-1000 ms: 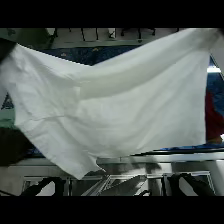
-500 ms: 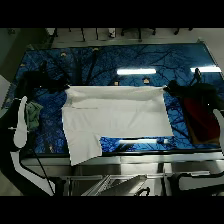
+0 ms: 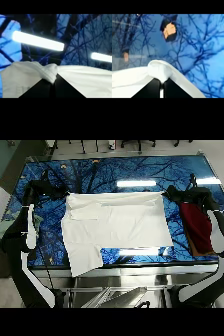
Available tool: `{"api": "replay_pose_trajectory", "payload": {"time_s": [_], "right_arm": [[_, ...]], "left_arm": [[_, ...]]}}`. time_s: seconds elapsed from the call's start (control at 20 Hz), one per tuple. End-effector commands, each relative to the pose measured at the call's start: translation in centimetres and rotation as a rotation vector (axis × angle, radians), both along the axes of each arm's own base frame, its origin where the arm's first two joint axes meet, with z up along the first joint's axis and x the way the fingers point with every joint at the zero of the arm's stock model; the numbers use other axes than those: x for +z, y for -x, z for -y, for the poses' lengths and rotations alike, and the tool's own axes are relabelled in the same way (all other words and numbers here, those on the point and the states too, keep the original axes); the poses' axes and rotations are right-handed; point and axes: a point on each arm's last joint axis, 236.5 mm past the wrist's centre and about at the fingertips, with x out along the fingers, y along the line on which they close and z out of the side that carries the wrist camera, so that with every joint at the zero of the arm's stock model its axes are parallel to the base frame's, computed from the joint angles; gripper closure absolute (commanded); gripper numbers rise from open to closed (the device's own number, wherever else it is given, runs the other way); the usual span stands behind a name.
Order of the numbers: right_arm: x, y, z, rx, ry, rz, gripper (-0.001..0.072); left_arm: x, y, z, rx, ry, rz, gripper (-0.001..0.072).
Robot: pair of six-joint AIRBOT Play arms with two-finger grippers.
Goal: Fold the shirts.
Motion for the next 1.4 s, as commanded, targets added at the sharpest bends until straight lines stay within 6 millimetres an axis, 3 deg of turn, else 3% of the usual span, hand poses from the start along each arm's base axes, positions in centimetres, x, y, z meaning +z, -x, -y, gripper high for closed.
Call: {"api": "replay_pose_trajectory", "payload": {"time_s": [0.0, 0.15, 0.5, 0.8, 0.95, 1.0, 1.05, 1.1, 1.15, 1.25, 1.35], "right_arm": [[0.1, 0.5, -0.4, 0.052, 0.003, -0.010, 0.0692], [-0.6, 0.8, 0.1, 0.061, 0.040, -0.022, 0.0692], [-5.1, 3.2, 0.6, 0.052, 0.071, -0.139, 0.0691], [-6.8, 3.6, 0.3, 0.056, 0.061, -0.170, 0.0690], [-6.2, 3.3, -0.5, 0.048, 0.012, -0.162, 0.0687], [-5.6, 3.2, -1.0, 0.048, -0.021, -0.158, 0.0619], [-4.9, 3.4, -1.3, 0.061, -0.037, -0.155, 0.0417], [-4.0, 3.7, -1.5, 0.079, -0.043, -0.152, 0.0338], [-2.9, 4.2, -1.7, 0.105, -0.055, -0.150, 0.0342], [-0.3, 6.0, -1.4, 0.156, -0.084, -0.152, 0.0343], [2.3, 8.6, -0.2, 0.209, -0.102, -0.170, 0.0345]], "left_arm": [[-1.0, 1.4, -0.2, -0.017, -0.001, -0.066, 0.0690], [-1.7, 2.2, -0.3, -0.035, -0.021, -0.100, 0.0690], [-3.1, 2.8, 0.0, -0.049, -0.015, -0.141, 0.0690], [-3.2, 3.4, 0.3, -0.062, -0.007, -0.164, 0.0690], [-3.1, 4.1, 0.8, -0.077, 0.009, -0.190, 0.0689], [-2.7, 4.4, 1.3, -0.086, 0.032, -0.200, 0.0634], [-2.3, 4.9, 1.8, -0.097, 0.059, -0.214, 0.0344], [-1.7, 5.4, 2.2, -0.108, 0.093, -0.230, 0.0052], [-0.9, 6.0, 2.6, -0.126, 0.126, -0.249, 0.0003], [0.9, 8.1, 2.5, -0.177, 0.179, -0.311, 0.0002], [2.2, 11.4, 1.5, -0.193, 0.197, -0.405, 0.0003]]}}
